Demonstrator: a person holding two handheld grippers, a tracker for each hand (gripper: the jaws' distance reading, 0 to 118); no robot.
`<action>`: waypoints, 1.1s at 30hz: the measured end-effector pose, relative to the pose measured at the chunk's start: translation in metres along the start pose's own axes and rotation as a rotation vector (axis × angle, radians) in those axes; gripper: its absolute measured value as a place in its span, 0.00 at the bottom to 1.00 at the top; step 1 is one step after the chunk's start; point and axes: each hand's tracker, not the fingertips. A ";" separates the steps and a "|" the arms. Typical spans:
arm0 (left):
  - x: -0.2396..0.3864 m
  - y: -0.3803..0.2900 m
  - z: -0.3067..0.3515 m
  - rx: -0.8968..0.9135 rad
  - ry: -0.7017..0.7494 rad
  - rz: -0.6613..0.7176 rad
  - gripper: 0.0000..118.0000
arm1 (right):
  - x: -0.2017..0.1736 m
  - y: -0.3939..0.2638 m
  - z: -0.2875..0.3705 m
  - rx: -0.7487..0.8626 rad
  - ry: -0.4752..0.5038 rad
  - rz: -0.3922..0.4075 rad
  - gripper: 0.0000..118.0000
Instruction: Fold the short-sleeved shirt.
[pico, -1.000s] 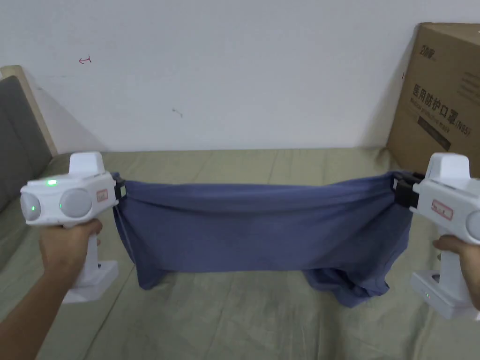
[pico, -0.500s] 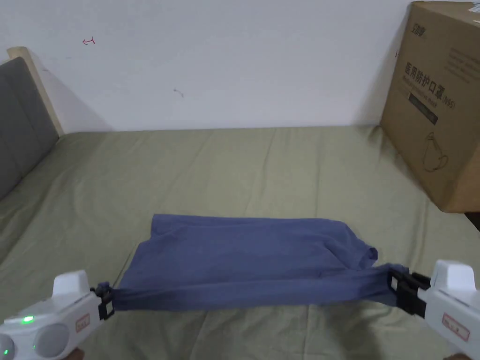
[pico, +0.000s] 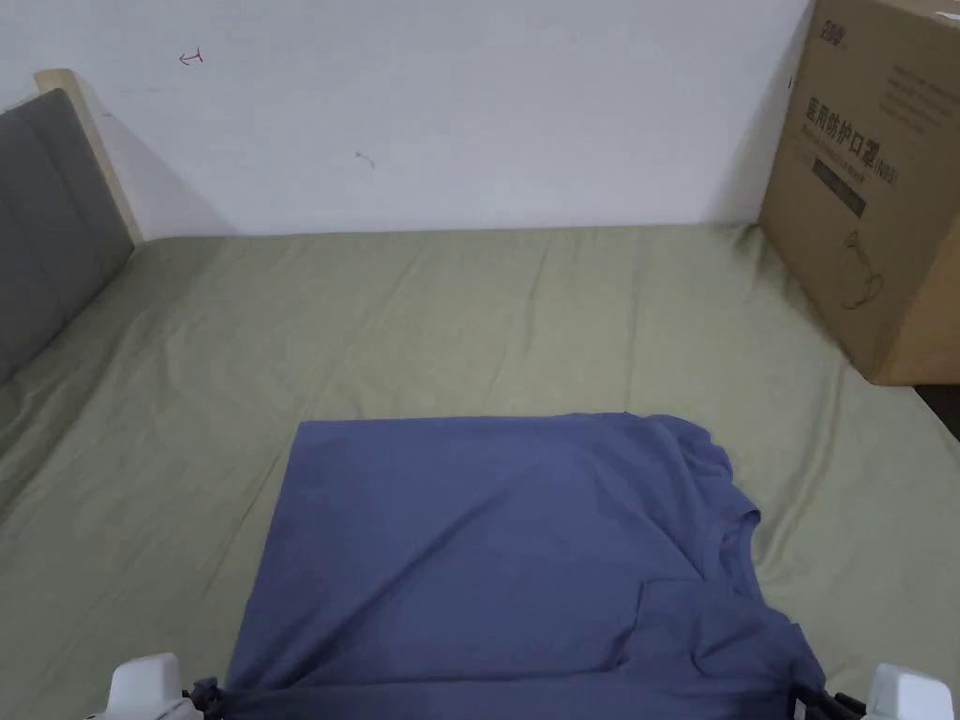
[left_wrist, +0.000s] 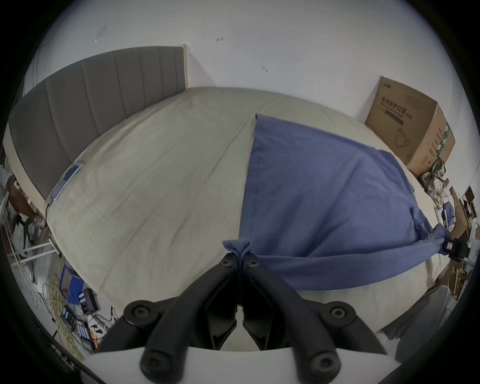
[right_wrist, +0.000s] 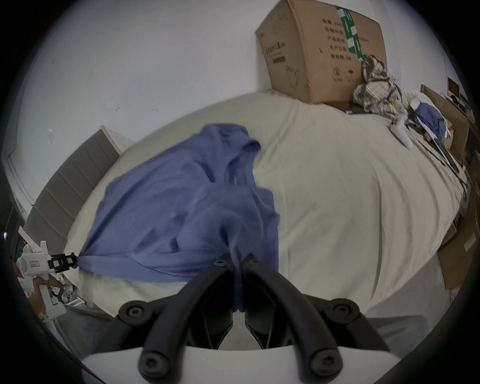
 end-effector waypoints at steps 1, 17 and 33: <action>0.005 -0.005 0.002 -0.009 0.008 -0.003 0.00 | 0.003 -0.003 -0.006 -0.026 -0.014 -0.005 0.03; 0.044 0.042 0.072 0.201 -0.094 0.072 0.96 | -0.072 0.058 0.058 0.187 -0.102 0.065 0.85; 0.102 0.090 0.163 0.716 -0.093 -0.046 0.00 | -0.145 0.111 0.140 0.648 -0.169 0.299 0.00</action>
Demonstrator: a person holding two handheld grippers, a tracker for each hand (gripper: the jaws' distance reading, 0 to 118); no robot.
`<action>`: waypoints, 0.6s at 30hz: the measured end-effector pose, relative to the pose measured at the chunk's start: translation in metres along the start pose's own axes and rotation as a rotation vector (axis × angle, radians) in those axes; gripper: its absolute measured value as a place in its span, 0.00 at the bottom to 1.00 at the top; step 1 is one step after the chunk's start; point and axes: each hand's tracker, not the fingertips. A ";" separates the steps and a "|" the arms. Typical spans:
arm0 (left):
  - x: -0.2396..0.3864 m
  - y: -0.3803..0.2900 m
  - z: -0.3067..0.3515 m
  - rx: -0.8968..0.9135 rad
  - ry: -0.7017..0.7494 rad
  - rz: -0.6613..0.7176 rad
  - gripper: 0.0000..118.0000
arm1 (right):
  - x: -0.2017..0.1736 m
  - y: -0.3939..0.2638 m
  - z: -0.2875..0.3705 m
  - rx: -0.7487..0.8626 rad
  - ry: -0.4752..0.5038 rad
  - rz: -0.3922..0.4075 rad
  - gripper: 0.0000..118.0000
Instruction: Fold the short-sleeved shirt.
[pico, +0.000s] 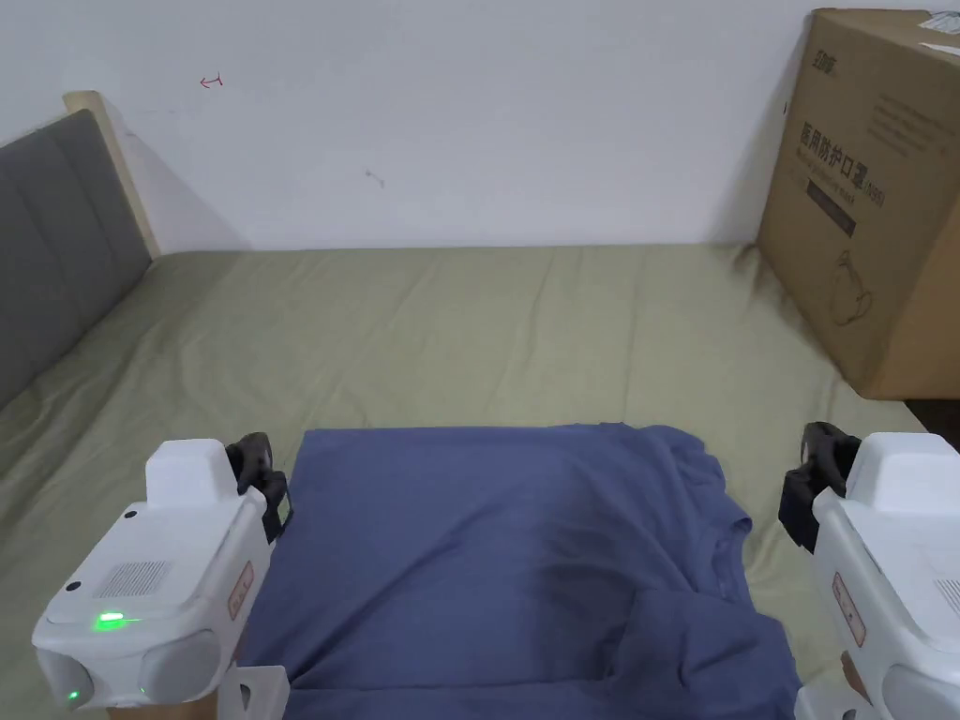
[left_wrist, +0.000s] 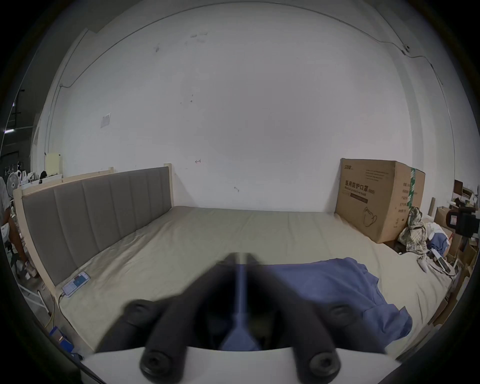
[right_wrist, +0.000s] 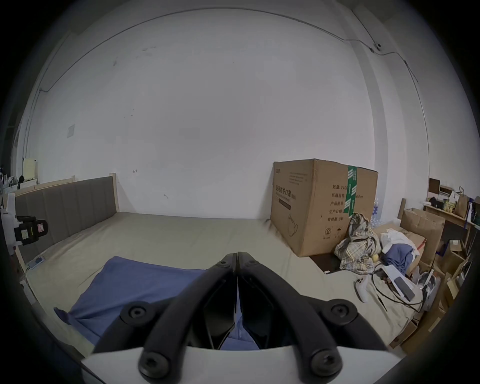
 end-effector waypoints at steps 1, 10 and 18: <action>-0.001 -0.001 0.001 0.001 0.003 -0.010 0.00 | 0.000 -0.001 0.002 0.010 0.014 0.000 0.00; -0.026 -0.035 -0.007 -0.202 0.009 -0.001 0.00 | 0.003 -0.011 0.000 -0.017 0.030 0.001 0.00; -0.074 -0.107 -0.021 -0.492 0.064 0.092 0.00 | 0.002 -0.028 -0.008 -0.077 0.046 -0.007 0.00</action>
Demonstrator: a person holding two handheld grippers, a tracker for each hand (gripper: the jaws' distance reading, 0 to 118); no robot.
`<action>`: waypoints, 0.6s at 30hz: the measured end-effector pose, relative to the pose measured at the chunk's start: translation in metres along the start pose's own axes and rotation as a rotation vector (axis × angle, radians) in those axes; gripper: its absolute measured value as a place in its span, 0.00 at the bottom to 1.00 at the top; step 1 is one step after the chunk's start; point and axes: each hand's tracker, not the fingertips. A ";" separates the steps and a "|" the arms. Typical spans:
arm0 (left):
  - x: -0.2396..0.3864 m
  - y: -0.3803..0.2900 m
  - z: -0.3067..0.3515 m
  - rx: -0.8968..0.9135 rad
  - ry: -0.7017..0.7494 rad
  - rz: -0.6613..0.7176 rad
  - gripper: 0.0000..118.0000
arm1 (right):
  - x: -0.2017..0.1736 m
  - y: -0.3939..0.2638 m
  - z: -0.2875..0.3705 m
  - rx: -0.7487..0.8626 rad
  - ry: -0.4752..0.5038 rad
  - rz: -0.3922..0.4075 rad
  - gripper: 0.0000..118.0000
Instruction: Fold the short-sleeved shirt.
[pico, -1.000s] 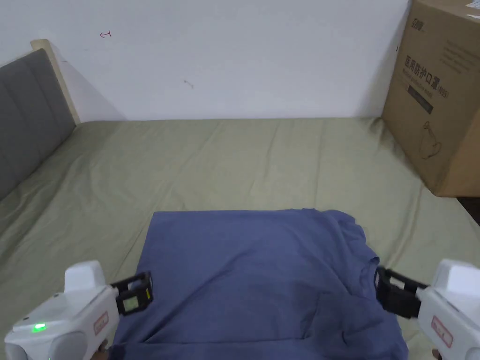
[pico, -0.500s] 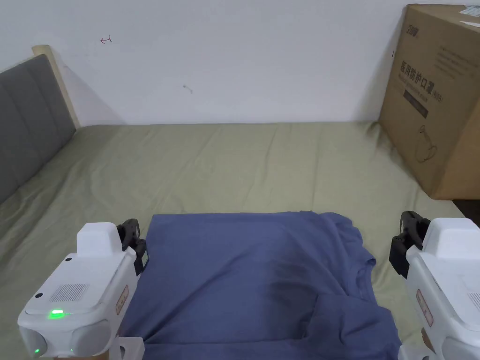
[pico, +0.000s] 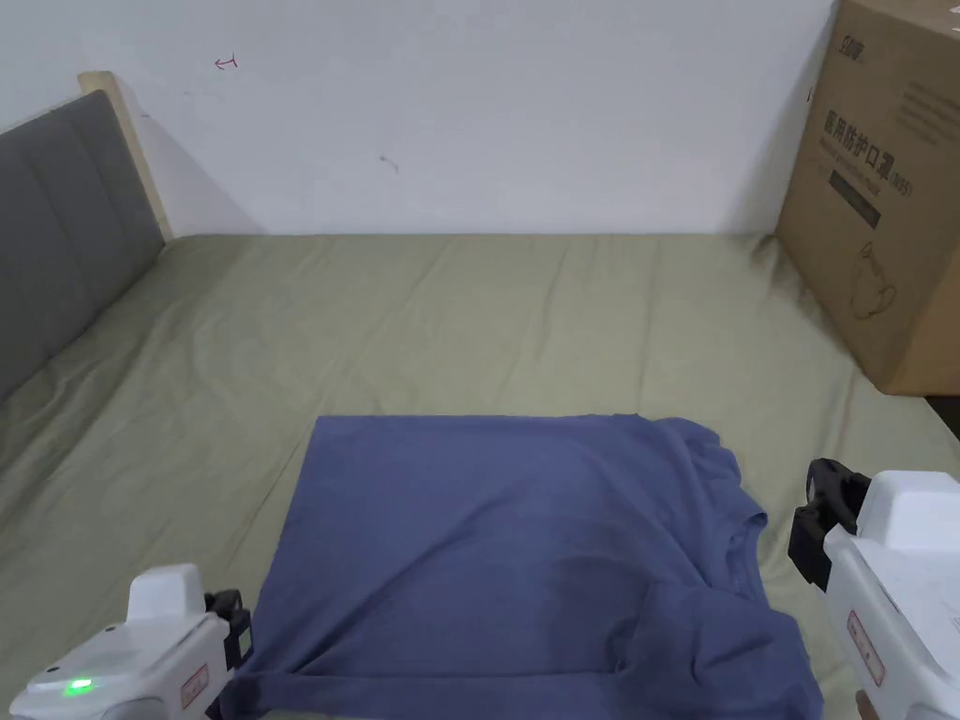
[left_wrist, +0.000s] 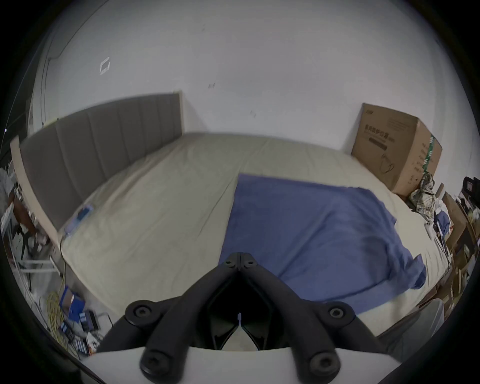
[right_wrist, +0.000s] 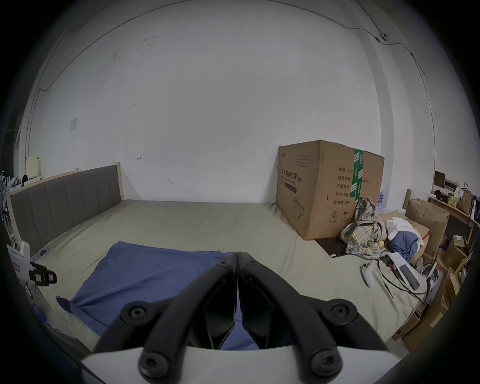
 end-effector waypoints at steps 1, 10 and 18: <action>-0.005 -0.005 -0.006 -0.045 -0.005 0.019 0.06 | 0.000 -0.002 -0.001 -0.007 0.001 -0.002 0.00; -0.019 -0.032 -0.034 -0.176 0.051 0.049 0.90 | 0.003 -0.019 -0.009 -0.076 -0.002 -0.007 0.00; -0.016 -0.047 -0.069 -0.289 -0.026 0.014 0.06 | 0.014 -0.036 -0.010 -0.132 -0.028 -0.035 0.00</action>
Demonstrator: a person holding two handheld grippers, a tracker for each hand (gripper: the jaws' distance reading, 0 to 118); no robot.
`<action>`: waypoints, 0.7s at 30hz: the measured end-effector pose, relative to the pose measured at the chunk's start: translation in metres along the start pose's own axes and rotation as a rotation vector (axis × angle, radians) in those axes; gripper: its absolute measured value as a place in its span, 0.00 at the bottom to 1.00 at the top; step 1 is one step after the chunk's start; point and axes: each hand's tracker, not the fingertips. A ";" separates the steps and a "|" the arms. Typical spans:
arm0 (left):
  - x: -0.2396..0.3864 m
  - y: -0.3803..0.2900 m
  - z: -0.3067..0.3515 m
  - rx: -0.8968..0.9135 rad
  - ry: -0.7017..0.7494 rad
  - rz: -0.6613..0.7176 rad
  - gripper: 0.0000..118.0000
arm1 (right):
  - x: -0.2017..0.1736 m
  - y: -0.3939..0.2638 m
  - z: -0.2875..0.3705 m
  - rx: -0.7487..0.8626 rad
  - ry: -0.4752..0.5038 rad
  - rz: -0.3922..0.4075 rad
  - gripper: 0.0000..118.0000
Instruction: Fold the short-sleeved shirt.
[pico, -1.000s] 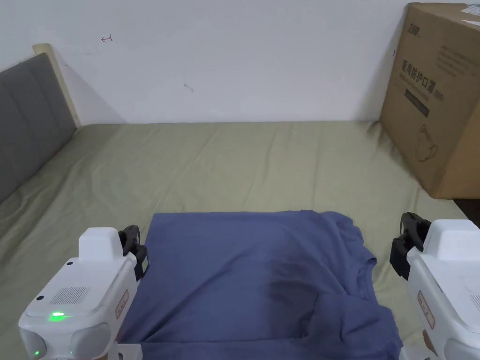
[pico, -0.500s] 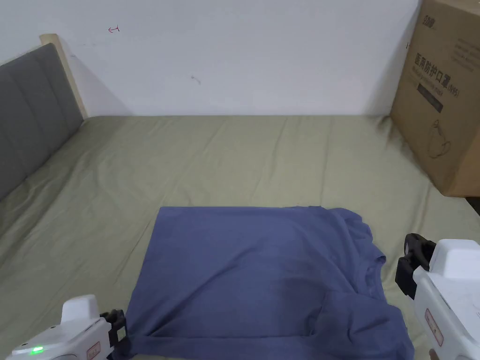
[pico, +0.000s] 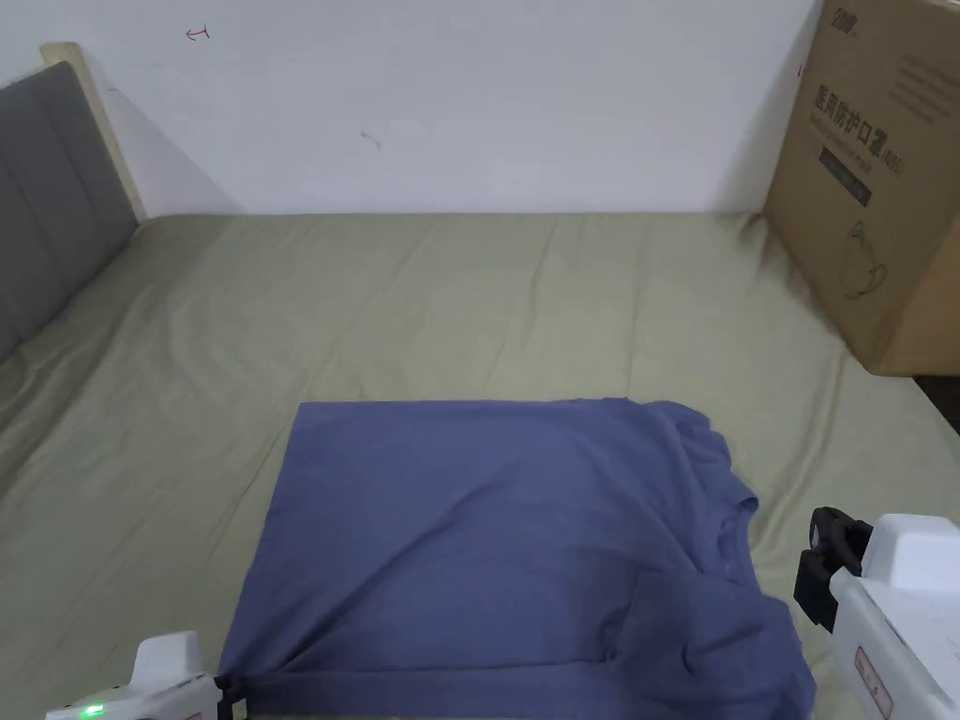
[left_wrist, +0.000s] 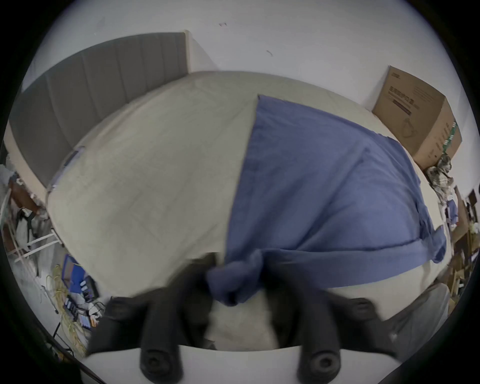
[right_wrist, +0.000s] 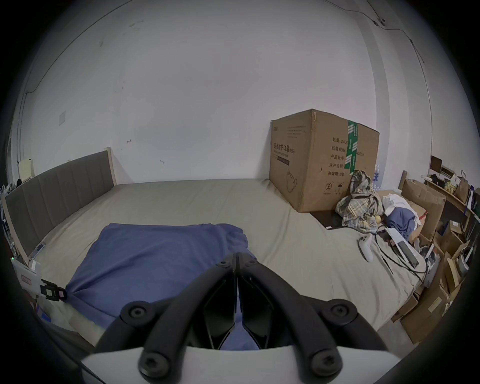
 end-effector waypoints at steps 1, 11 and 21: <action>0.004 -0.001 0.001 0.014 0.020 0.002 0.04 | 0.002 -0.002 -0.001 -0.008 -0.004 -0.002 0.01; 0.013 0.007 0.029 0.104 0.025 -0.048 0.02 | 0.024 -0.073 -0.040 -0.365 -0.003 -0.076 0.99; 0.015 0.014 0.031 0.120 0.017 -0.055 0.02 | 0.009 -0.123 -0.064 -0.553 0.039 -0.053 0.03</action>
